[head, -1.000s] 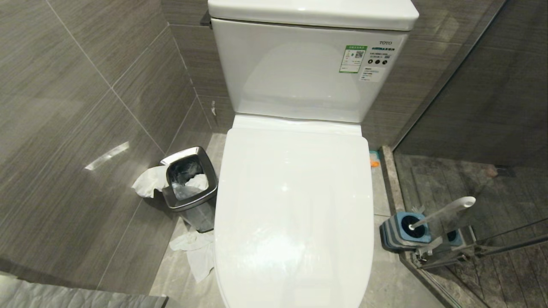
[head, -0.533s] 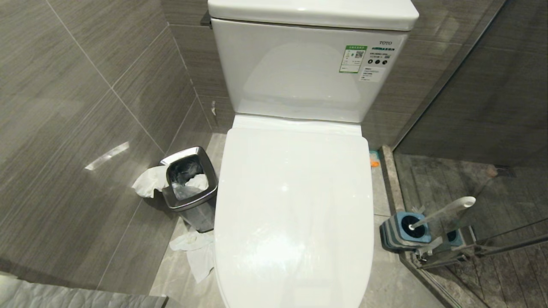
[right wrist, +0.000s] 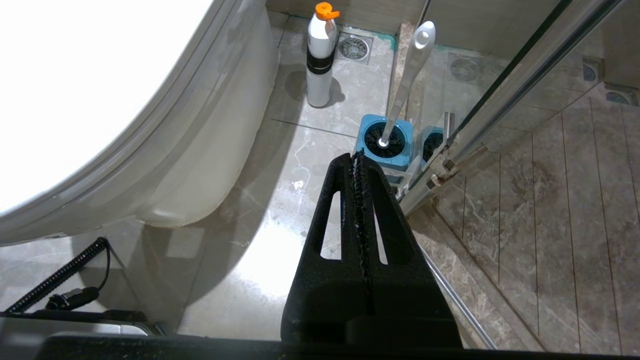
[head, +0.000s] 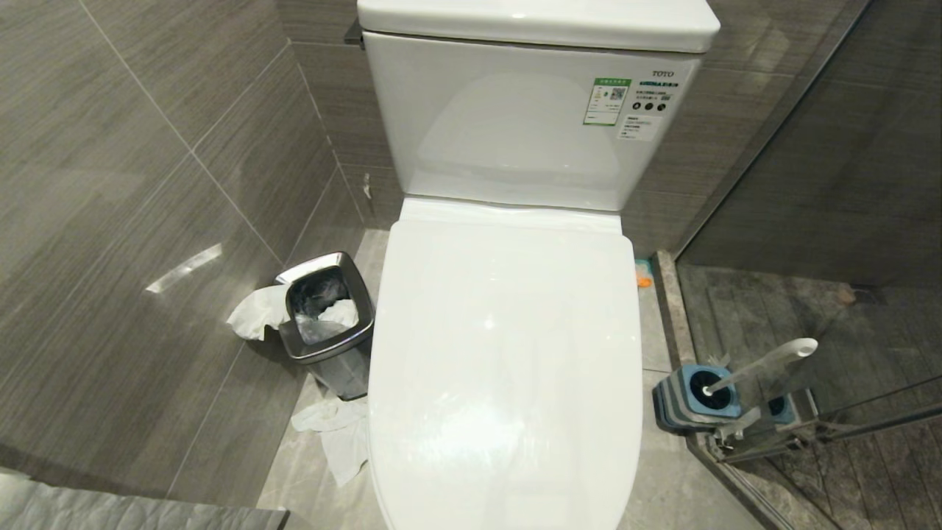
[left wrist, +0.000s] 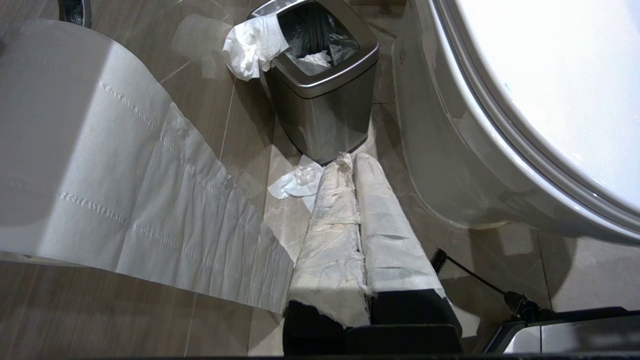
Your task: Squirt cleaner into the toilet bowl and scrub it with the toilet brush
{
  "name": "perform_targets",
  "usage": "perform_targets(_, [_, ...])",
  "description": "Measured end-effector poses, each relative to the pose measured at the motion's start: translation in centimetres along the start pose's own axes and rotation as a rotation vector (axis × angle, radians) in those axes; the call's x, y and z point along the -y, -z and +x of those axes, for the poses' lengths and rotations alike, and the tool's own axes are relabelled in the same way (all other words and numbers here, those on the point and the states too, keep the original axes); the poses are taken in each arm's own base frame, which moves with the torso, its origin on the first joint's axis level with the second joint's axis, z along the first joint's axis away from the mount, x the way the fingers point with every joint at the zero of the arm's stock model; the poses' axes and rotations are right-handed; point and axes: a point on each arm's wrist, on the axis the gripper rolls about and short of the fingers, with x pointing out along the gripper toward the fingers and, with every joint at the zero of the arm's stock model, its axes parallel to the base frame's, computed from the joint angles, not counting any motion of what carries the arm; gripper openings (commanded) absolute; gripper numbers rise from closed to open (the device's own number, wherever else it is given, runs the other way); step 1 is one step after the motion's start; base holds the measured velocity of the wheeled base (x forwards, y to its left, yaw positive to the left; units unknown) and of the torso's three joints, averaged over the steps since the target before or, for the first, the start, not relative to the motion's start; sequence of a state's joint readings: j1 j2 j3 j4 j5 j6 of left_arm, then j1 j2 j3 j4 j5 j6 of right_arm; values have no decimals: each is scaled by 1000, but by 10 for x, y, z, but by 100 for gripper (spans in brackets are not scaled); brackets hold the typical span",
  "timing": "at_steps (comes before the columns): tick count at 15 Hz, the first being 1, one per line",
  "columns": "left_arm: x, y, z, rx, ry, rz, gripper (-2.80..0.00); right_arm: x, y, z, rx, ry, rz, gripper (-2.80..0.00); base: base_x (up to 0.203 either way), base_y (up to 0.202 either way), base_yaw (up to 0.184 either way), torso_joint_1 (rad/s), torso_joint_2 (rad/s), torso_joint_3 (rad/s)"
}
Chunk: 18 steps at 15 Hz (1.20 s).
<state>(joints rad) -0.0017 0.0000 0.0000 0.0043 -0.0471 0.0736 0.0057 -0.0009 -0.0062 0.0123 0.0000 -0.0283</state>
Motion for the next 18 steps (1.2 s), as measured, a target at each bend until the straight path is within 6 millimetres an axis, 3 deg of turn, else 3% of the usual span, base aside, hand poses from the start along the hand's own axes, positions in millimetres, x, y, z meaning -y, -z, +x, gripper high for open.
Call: perform_targets(18, [0, 0, 0, 0, 0, 0, -280, 0, 0, 0, 1, 8, 65, -280, 0, 0, 0, 0, 0, 0])
